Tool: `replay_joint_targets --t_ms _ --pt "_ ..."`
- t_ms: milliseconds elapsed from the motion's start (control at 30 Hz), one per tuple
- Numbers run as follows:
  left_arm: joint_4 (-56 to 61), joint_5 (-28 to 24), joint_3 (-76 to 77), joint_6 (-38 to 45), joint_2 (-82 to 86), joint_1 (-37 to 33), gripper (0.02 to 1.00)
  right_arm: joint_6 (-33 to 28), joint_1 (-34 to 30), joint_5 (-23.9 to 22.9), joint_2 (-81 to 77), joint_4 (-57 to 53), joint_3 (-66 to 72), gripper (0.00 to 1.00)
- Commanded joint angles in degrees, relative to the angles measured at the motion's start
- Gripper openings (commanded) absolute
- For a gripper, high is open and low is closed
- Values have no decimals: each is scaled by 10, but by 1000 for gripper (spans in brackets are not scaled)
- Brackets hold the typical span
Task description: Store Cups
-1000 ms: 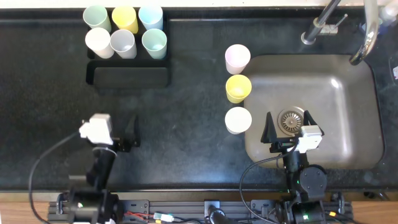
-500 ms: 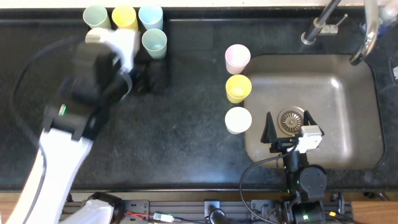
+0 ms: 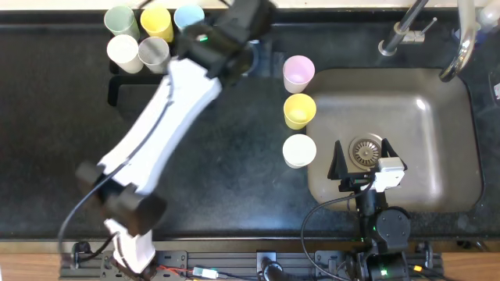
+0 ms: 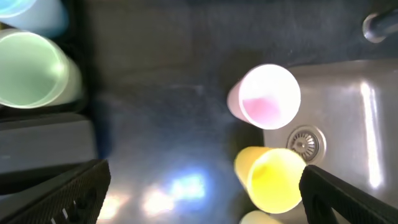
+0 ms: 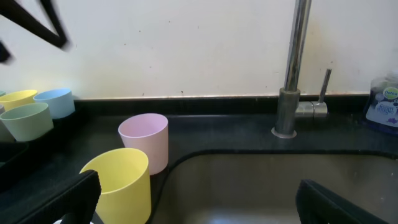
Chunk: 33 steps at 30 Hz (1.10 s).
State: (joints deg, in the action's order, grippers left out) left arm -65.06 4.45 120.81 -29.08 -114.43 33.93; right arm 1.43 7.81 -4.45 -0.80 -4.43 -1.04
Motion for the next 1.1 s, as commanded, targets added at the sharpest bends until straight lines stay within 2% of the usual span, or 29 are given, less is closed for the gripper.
replay_joint_targets --t_ms 33,367,667,933,1100 --pt "-19 16 73 -54 -71 17 1000 -2 -2 1 4 3 8 998" --pt "-17 2 145 -61 -182 23 1000 -2 -2 1 4 3 8 998" --pt "26 2 147 -66 -229 22 991 -2 -2 1 4 3 8 998" --pt "37 1 154 -68 -259 18 794 -2 -2 1 4 3 8 996" --pt "34 1 157 -68 -261 18 577 -2 -2 1 4 3 8 996"
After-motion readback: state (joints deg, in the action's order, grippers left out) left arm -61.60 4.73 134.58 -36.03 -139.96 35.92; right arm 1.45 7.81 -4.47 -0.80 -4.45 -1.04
